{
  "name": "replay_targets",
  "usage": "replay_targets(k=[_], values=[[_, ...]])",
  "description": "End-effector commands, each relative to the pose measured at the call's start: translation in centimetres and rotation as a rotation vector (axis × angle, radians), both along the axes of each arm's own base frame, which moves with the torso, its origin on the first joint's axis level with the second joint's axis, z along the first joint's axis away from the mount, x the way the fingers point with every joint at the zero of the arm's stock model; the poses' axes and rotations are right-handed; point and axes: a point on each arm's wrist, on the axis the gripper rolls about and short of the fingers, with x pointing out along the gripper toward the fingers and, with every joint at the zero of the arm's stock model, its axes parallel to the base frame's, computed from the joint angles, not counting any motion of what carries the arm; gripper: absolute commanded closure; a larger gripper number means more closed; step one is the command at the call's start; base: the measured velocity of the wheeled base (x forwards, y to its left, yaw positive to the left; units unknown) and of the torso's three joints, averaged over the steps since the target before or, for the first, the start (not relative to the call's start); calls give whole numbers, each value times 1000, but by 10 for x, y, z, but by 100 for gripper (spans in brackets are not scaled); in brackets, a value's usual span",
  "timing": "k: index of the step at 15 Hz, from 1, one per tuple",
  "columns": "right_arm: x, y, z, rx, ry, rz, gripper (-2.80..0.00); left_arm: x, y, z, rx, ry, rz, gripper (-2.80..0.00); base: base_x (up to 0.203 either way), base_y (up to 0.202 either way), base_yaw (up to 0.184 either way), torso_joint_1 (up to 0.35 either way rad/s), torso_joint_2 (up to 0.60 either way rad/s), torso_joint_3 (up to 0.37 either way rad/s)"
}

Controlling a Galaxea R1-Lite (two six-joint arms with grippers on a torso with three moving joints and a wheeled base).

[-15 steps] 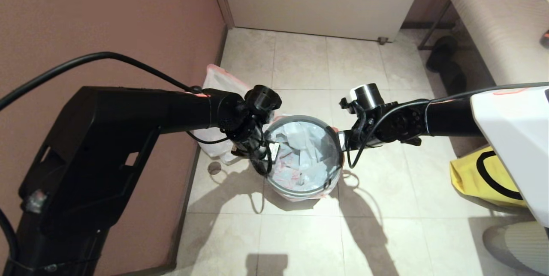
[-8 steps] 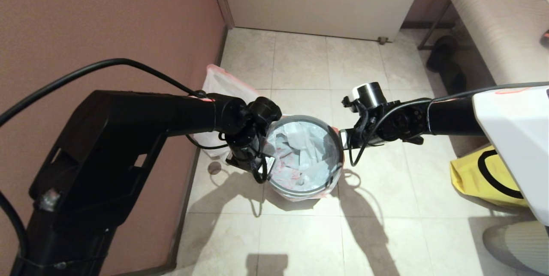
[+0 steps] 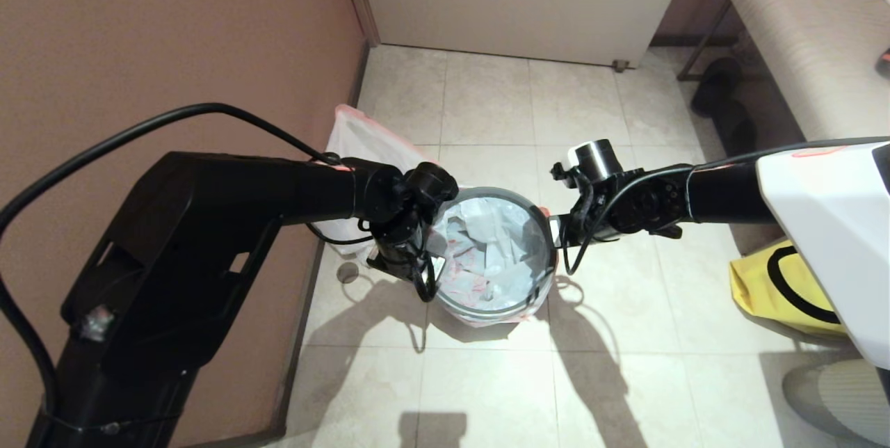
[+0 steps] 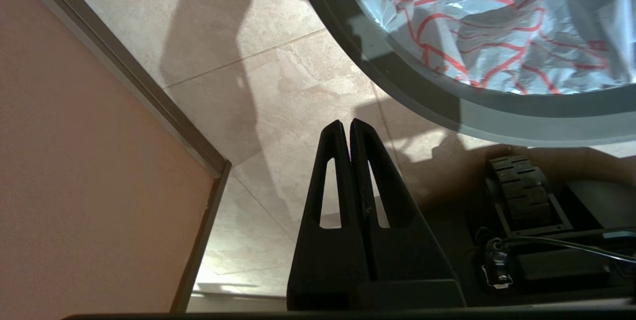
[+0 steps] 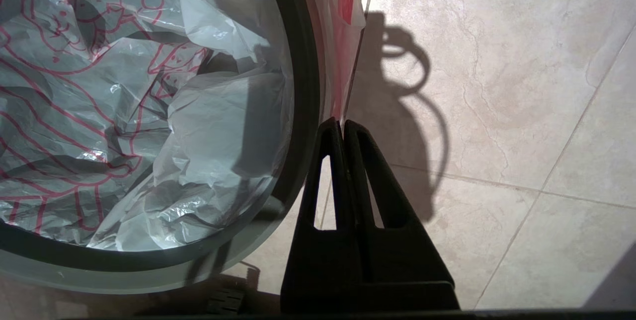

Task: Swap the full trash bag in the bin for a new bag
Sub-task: Place the trash can ring on the trash can

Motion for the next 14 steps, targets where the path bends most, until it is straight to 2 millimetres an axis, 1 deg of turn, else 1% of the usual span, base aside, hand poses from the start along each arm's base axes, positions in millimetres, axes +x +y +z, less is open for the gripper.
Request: replay_targets(k=[1,4,6,8,9,12,14], values=[[1,1,-3,-3,6,0,0,-3,1,10,-10,-15,0,0,0,0,0,0,0,0],[1,1,-4,-3,8,0,0,-4,1,10,-15,-19,4,0,0,0,0,0,0,0],[2,1,-6,-5,11,0,0,0,-1,5,-19,-25,4,0,0,0,0,0,0,0],[2,1,-6,7,17,14,0,9,-2,-4,-30,-50,11,0,0,0,0,0,0,0],[2,1,-7,6,18,17,0,10,-3,-5,-34,-57,11,0,0,0,0,0,0,0],[1,1,-5,7,16,17,0,11,-3,-4,-44,-68,13,0,0,0,0,0,0,0],[1,1,-5,8,15,17,0,8,-2,6,-59,-86,15,0,0,0,0,0,0,0]])
